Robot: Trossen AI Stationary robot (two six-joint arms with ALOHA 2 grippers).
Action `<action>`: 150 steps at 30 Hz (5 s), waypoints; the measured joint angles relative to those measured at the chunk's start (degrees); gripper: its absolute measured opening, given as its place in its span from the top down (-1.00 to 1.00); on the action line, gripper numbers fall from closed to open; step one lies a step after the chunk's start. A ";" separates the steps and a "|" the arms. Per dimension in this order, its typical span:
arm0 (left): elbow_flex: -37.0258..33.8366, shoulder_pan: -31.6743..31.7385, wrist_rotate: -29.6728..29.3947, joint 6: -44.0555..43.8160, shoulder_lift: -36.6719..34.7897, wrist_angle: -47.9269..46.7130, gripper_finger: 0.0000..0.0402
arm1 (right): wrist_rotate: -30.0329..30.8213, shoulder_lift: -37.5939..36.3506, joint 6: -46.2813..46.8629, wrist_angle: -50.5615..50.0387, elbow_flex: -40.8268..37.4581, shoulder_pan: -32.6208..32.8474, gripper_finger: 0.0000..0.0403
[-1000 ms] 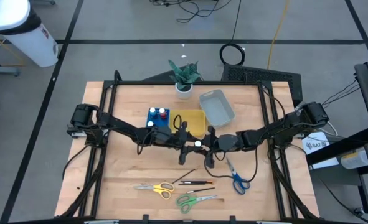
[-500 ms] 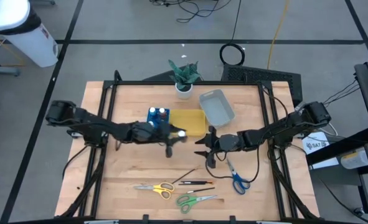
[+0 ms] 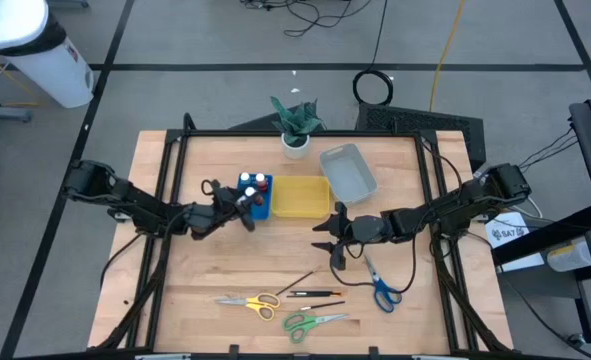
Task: Pick & Place Paint Supplies
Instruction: Put the orange paint bottle into the blue bin, then put the top black paint brush into the yellow bin
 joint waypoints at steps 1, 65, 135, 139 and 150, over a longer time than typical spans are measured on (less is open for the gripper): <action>0.03 -0.15 -0.51 0.03 -0.08 0.10 0.39 | 0.02 0.00 0.01 0.03 0.00 0.00 0.04; 4.04 -0.06 2.03 -14.03 12.98 -8.96 -0.51 | 0.07 0.02 0.00 0.02 -0.01 -0.04 0.11; 4.02 -11.94 17.02 -0.48 -14.36 -29.52 -0.88 | -9.06 22.10 -10.89 -25.14 15.27 5.66 0.55; 4.02 -11.67 17.02 -0.69 -14.36 -29.52 -0.88 | -9.07 22.01 -10.80 -26.59 14.97 5.68 0.77; 4.02 -11.67 17.00 -0.69 -14.37 -29.52 -0.88 | -8.58 21.82 -10.91 -26.02 12.50 5.57 0.99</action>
